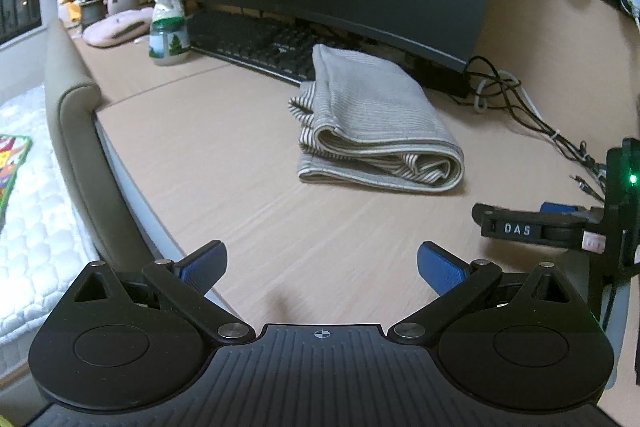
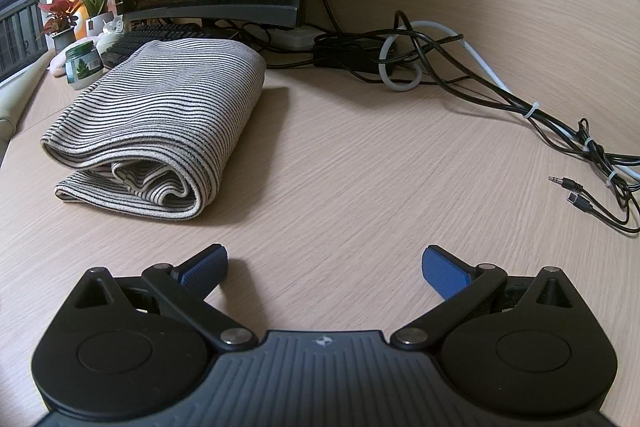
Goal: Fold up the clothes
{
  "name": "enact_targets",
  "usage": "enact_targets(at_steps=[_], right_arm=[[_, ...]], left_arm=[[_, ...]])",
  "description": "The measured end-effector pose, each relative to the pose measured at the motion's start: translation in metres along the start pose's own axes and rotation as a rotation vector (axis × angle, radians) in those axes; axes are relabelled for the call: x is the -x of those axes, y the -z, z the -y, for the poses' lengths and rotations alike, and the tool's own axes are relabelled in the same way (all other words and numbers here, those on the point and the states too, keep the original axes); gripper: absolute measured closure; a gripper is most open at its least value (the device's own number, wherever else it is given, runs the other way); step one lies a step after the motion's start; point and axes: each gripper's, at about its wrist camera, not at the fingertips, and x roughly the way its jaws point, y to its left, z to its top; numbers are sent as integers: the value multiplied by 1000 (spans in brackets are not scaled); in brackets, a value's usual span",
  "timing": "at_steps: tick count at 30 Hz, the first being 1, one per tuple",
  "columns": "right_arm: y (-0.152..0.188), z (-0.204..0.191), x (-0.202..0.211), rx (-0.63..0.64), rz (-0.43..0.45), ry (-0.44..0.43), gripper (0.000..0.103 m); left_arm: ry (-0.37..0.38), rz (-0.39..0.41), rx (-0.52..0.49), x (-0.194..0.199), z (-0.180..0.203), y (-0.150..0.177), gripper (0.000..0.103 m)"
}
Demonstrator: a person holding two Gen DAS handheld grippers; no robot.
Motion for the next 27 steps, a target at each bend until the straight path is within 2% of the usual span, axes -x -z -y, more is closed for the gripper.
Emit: enact_targets(at_steps=[17,27], right_arm=[[0,2,1,6,-1,-11,0],[0,3,1,10,-1,-18,0]], left_arm=[[15,-13,-59,-2,9,1,0],[13,-31,-53,-7,11,2,0]])
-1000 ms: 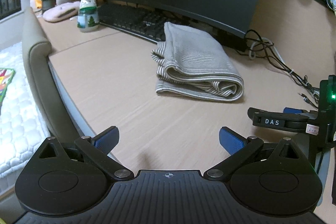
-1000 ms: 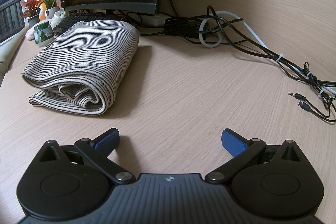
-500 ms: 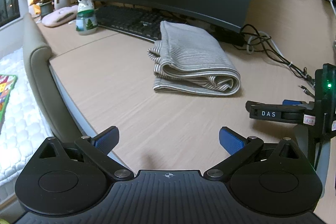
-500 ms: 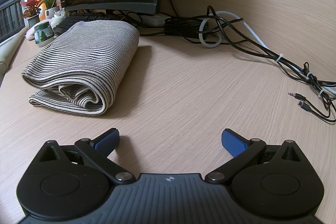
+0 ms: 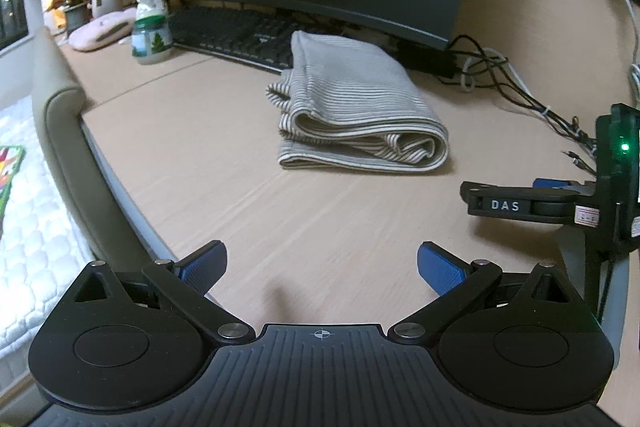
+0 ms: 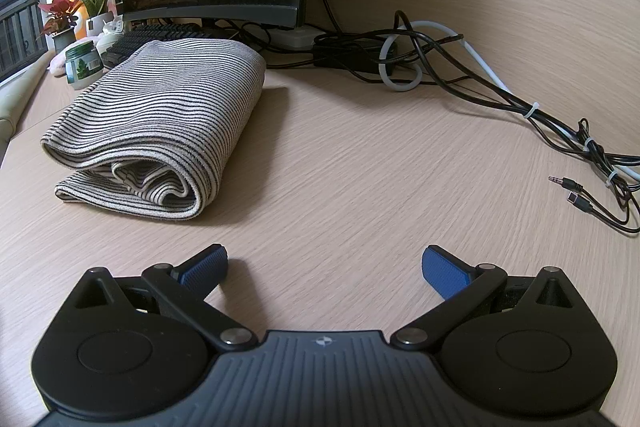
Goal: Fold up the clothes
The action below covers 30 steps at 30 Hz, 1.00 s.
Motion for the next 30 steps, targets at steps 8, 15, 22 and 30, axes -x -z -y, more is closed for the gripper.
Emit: enact_targets(at_steps=[8,15,22,30], right_arm=[[0,1,0,3,0,-4,0],[-1,2,0,6,0,-11,0],[-1,2,0,9,-1,-16,0],[-1,2,0,11,-1,-19,0]], left_arm=[[0,-2,10,1,-2,1,0],[-16,-16,51,-5,-4,2,0],[-10,-1,45,1,-3,1,0],[7,17,43,7,-1,3,0]])
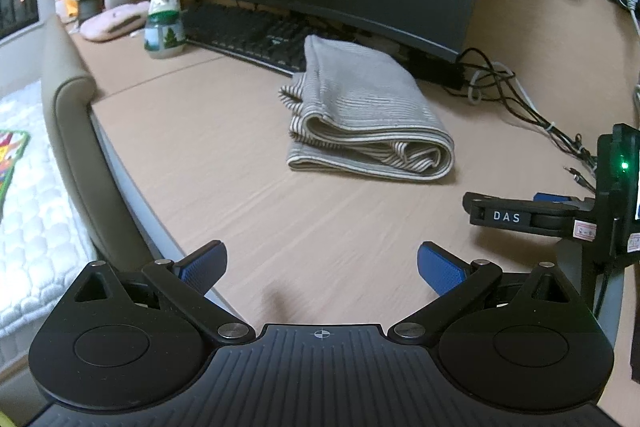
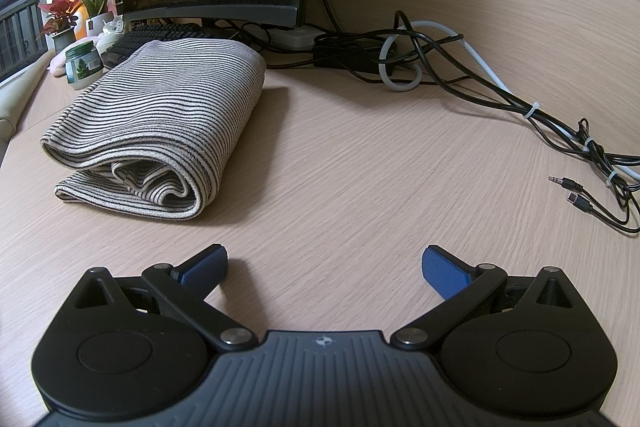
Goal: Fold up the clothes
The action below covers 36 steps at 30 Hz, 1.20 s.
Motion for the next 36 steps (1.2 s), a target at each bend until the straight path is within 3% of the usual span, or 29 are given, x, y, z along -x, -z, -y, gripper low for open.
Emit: enact_targets(at_steps=[18,36], right_arm=[[0,1,0,4,0,-6,0],[0,1,1,7,0,-12,0]], left_arm=[[37,-37,-17,-3,10,7,0],[22,-28,2,-3,6,6,0]])
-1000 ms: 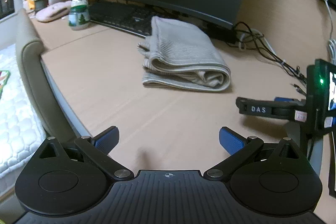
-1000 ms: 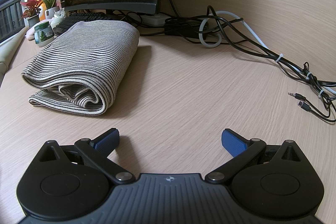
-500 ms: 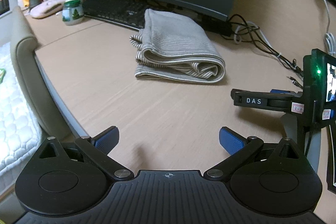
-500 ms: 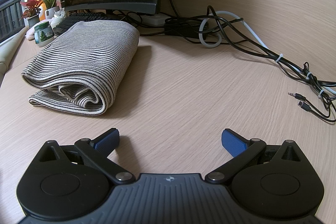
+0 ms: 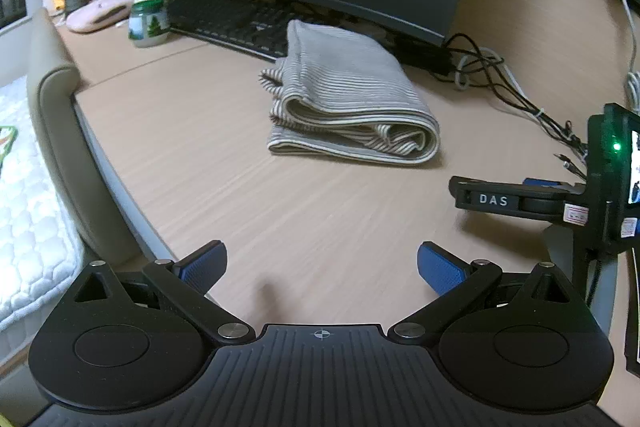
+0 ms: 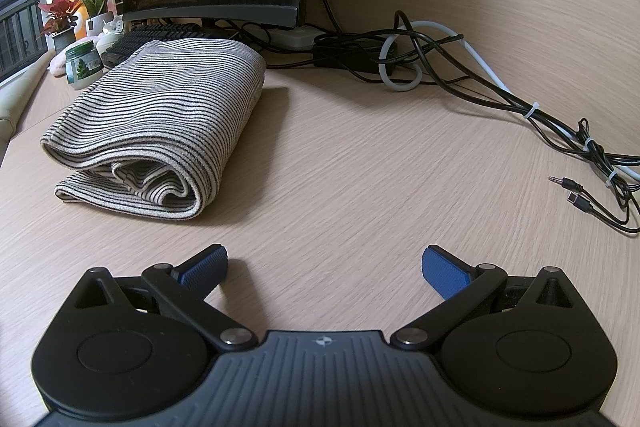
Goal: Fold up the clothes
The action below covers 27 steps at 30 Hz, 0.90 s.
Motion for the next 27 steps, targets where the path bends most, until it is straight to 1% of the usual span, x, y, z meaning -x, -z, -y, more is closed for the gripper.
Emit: enact_targets(at_steps=[14,18,21,27], right_arm=[[0,0,1,4,0,-8,0],[0,0,1,5,0,-10,0],[0,0,1,5,0,-10,0],[0,1,1,8,0,-15,0]], left_arm=[[8,-3,-3,0,2,1,0],[9,10,1,2,1,0,0],[-2,5,14,1,-1,0,0],[4,-9,11,-1,-2,1,0]])
